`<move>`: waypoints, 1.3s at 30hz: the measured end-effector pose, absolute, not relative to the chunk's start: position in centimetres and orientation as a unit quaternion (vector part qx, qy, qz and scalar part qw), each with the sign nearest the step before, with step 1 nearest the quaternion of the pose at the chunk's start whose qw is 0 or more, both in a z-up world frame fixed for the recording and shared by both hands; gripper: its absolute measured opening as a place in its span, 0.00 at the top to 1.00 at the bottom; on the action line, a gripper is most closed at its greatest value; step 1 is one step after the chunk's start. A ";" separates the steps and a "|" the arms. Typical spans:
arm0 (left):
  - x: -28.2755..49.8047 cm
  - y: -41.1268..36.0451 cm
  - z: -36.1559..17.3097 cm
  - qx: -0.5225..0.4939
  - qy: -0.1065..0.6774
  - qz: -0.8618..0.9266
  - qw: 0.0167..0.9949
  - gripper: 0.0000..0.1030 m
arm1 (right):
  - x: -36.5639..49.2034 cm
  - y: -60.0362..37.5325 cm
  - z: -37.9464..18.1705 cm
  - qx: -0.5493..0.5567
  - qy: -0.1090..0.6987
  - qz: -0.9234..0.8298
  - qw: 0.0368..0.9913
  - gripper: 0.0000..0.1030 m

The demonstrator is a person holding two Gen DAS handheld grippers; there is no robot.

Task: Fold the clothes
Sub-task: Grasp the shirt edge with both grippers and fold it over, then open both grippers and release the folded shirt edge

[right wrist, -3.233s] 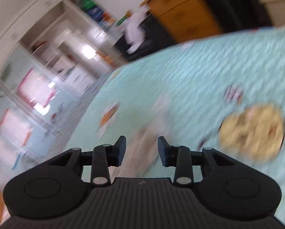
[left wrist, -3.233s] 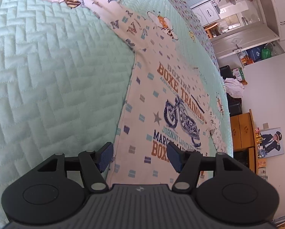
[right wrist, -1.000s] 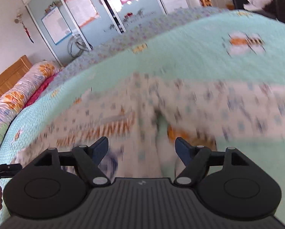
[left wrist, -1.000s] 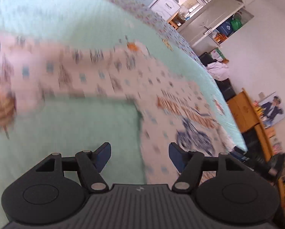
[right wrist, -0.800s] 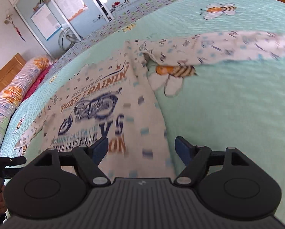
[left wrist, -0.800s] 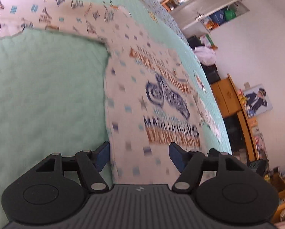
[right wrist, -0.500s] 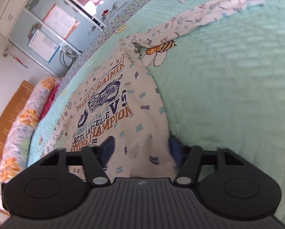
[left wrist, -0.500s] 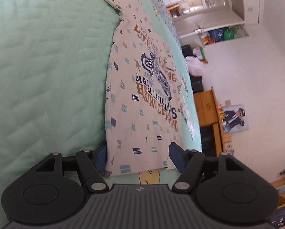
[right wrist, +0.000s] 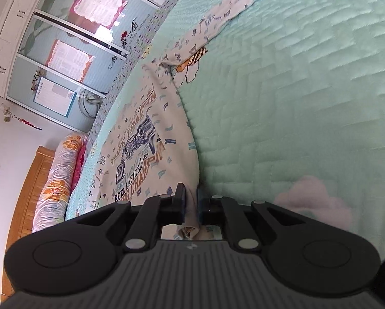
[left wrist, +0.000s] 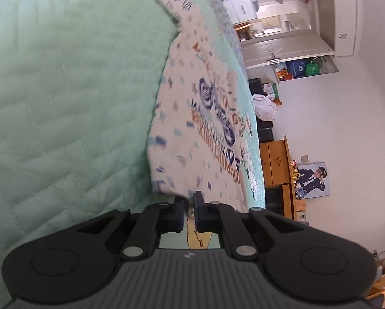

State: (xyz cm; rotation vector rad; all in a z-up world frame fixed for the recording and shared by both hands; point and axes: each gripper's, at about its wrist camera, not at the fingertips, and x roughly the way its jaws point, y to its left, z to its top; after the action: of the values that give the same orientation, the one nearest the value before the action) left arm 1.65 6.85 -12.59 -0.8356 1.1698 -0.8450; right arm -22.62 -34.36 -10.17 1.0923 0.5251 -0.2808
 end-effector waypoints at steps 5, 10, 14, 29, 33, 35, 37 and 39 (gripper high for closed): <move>2.1 7.5 -12.4 -0.369 0.528 -0.372 0.668 0.40 | -23.8 -34.4 -9.7 0.514 0.246 -0.132 0.811 0.84; 3.0 6.9 -12.4 -0.374 0.531 -0.363 0.668 0.36 | -24.0 -34.0 -10.9 0.534 0.247 -0.134 0.798 0.72; 3.9 6.0 -12.5 -0.381 0.533 -0.356 0.667 0.36 | -23.8 -34.0 -11.2 0.545 0.239 -0.133 0.792 0.71; -0.8 11.5 -10.3 -0.349 0.507 -0.337 0.713 0.96 | -25.7 -32.4 -8.5 0.442 0.284 -0.173 0.833 1.00; -1.4 12.4 -9.5 -0.334 0.507 -0.326 0.724 0.84 | -26.4 -31.9 -7.4 0.437 0.270 -0.168 0.841 0.97; -1.0 12.4 -9.5 -0.336 0.511 -0.307 0.729 0.53 | -26.2 -31.8 -7.1 0.450 0.262 -0.180 0.834 0.88; -0.5 12.6 -9.1 -0.342 0.506 -0.294 0.735 0.38 | -26.2 -31.7 -6.7 0.461 0.241 -0.184 0.834 0.81; 0.0 12.1 -8.3 -0.341 0.502 -0.296 0.737 0.36 | -25.9 -31.5 -5.8 0.452 0.224 -0.182 0.844 0.78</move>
State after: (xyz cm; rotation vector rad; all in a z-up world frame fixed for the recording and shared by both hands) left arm 0.04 12.13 -8.31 -0.7480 1.1032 -0.6504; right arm -25.87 -31.52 -5.76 0.9542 0.4729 -0.3842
